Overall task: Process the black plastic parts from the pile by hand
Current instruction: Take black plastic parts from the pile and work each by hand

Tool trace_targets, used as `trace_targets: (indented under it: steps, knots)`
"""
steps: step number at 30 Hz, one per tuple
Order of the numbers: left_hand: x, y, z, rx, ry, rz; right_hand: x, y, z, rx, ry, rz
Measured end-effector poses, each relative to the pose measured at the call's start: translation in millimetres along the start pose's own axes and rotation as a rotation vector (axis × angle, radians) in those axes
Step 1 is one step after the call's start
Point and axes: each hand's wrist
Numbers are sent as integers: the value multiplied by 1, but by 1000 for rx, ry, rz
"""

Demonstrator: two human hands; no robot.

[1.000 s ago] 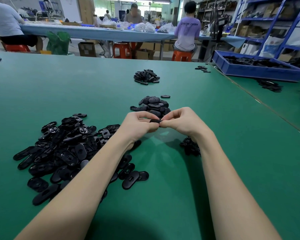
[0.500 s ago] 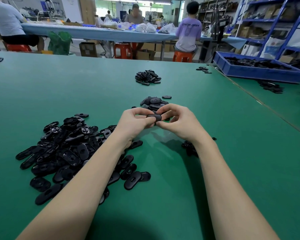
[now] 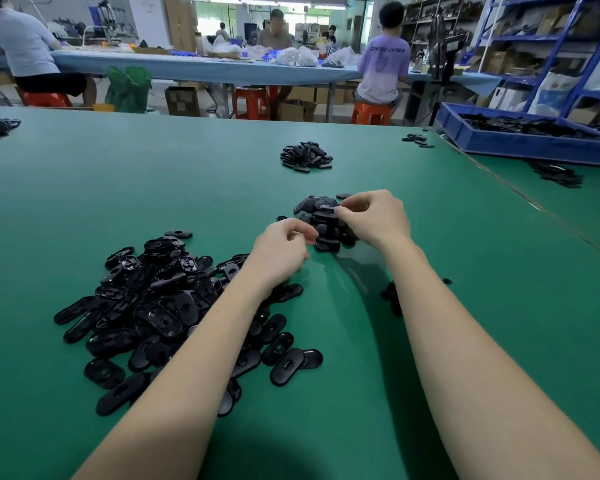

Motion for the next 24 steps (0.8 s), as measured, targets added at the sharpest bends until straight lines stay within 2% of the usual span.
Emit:
trace_targets:
  steps: [4, 12, 14, 19, 24]
  knots:
    - [0, -1, 0, -15, -10, 1, -3, 8, 6, -18, 17, -66]
    - [7, -2, -1, -42, -61, -100, -1, 0, -9, -41, 6, -17]
    - [9, -4, -1, -33, -73, -131, 4, -5, -22, -126, -31, -32]
    - [12, -6, 2, -19, -85, -127, 8, -10, -57, -568, -151, -170]
    - [13, -6, 0, -16, -86, -87, 1, 6, -71, -601, -267, -221]
Point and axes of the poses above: each hand's wrist, its own z-axis towards the middle knuckle, its own y-axis out of the palm, x = y × z, and after that the axes turned 11 degrees about y, right-handed
